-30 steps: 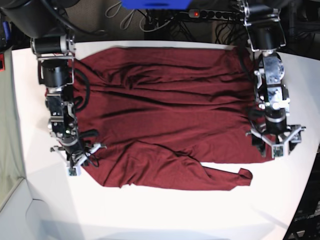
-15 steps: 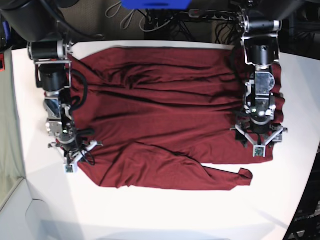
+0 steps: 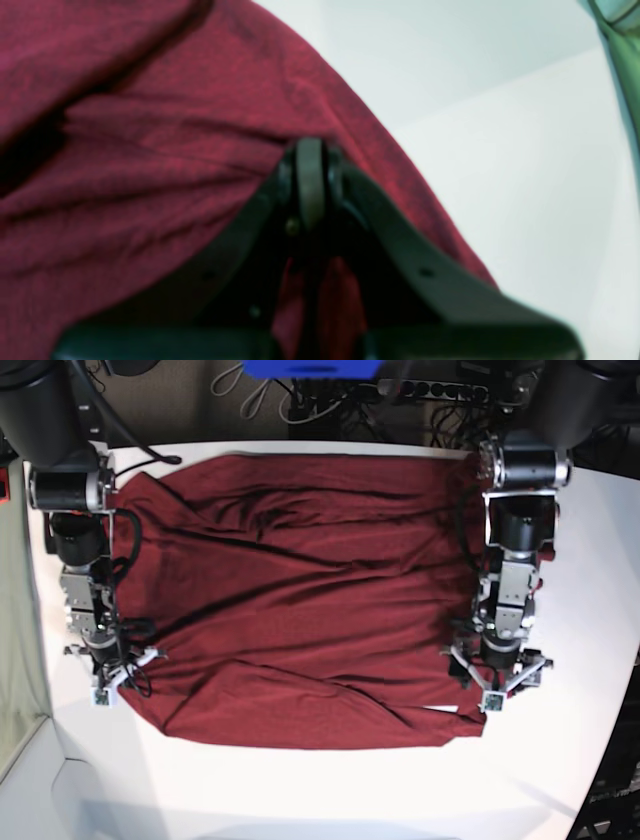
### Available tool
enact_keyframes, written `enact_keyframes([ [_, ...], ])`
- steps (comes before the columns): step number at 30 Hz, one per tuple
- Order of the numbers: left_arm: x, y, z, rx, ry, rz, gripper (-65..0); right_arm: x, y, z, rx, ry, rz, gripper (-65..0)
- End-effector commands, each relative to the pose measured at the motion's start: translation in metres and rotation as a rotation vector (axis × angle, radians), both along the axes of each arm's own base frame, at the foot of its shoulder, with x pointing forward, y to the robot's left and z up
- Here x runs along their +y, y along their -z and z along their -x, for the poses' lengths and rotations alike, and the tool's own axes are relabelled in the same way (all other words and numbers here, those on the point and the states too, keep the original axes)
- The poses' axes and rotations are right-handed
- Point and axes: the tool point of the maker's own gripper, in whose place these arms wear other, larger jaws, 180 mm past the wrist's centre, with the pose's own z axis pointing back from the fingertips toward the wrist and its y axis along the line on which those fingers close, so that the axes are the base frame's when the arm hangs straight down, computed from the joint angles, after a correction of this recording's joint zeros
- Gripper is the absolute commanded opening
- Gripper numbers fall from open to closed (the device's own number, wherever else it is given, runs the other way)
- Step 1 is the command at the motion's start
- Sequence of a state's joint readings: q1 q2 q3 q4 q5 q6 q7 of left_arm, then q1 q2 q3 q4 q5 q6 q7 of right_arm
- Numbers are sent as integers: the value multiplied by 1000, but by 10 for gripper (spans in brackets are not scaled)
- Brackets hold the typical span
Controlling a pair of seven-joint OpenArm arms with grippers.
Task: Layout the t-shirt on the table in an organized manner, then fold the t-shirt properly
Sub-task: 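Pull the pinched side edges apart with both grippers to flatten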
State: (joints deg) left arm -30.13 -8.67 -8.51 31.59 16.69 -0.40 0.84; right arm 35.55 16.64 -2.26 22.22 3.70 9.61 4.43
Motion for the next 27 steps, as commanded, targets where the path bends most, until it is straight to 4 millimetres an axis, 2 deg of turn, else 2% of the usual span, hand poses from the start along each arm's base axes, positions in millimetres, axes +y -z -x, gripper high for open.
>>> enact_keyframes([
  [1,3,-22,-17,-67,3,-10,-179,-7,-26,-18,-61,5,13,-650],
  [6,-1,-33,-38,-118,22,14,-179,-8,-34,-24,-78,6,15,-650],
  [8,-3,-47,-48,-160,30,17,-179,-5,-48,-32,-112,-1,18,-650],
  [12,-3,-86,-72,-237,31,16,-180,-2,-70,-43,-166,-15,28,-650],
  [15,-2,-95,-77,-252,31,12,-181,2,-78,-43,-195,-29,36,-650],
  [16,3,-95,-76,-249,24,8,-182,3,-80,-42,-206,-35,42,-650],
  [18,8,-77,-67,-191,7,8,-182,2,-83,-38,-222,-43,56,-650],
  [19,11,-66,-60,-158,-1,6,-182,-4,-81,-32,-219,-43,69,-650],
  [21,24,-58,-48,-142,-16,-17,-182,-3,-78,-25,-222,-49,74,-650],
  [23,24,-46,-32,-128,-12,-30,-183,-2,-73,-17,-218,-56,80,-650],
  [25,24,-50,-22,-149,-7,-50,-190,-1,-67,-11,-206,-60,81,-650],
  [27,21,-55,-9,-163,-1,-65,-229,-1,-61,-7,-196,-60,79,-650],
])
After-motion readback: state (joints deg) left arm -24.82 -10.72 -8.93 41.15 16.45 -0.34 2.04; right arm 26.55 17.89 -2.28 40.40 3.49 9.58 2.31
